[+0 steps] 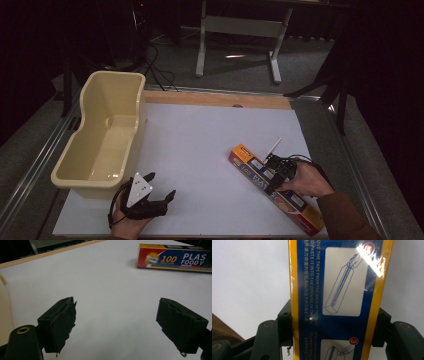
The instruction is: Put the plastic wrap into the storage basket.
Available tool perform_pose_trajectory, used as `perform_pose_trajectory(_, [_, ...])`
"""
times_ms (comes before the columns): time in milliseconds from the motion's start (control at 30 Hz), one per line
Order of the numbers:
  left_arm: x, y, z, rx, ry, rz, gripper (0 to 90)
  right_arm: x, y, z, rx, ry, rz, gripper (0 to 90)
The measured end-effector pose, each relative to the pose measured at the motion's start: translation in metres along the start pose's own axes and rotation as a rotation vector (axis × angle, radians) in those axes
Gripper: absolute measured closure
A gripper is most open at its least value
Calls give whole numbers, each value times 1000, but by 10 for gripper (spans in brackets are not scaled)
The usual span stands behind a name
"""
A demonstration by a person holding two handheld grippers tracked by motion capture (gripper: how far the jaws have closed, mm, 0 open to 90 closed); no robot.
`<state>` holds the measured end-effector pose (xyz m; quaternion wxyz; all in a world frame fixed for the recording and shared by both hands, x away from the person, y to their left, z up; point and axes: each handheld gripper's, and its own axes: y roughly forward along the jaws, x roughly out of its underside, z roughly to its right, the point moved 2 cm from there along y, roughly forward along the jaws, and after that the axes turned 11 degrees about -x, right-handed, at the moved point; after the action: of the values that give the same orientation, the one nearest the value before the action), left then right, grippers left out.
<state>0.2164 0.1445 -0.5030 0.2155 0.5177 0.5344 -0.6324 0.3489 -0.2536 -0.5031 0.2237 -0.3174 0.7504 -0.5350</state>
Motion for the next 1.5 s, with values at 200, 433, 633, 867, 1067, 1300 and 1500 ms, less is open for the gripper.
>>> perform_pose_trajectory(200, [0,0,0,0,0,1,157,-4,-2,-15,-70,22,57,389])
perform_pose_trajectory(433, [0,-1,0,0,-1,5,157,-18,-12,-41,-198,32,184,390])
perform_pose_trajectory(633, [0,-1,0,1,0,5,157,-27,-19,-58,-219,8,293,390])
perform_pose_trajectory(867, [0,-1,0,4,-4,7,156,-48,-33,-81,-342,3,418,390])
perform_pose_trajectory(1067, [-1,-2,0,5,-4,10,157,-68,-43,-102,-455,-11,515,390])
perform_pose_trajectory(1300, [-1,-3,0,2,-4,17,156,-88,-58,-121,-542,-15,596,390])
perform_pose_trajectory(1500, [-1,-2,0,5,-1,16,157,-103,-70,-125,-593,1,632,390])
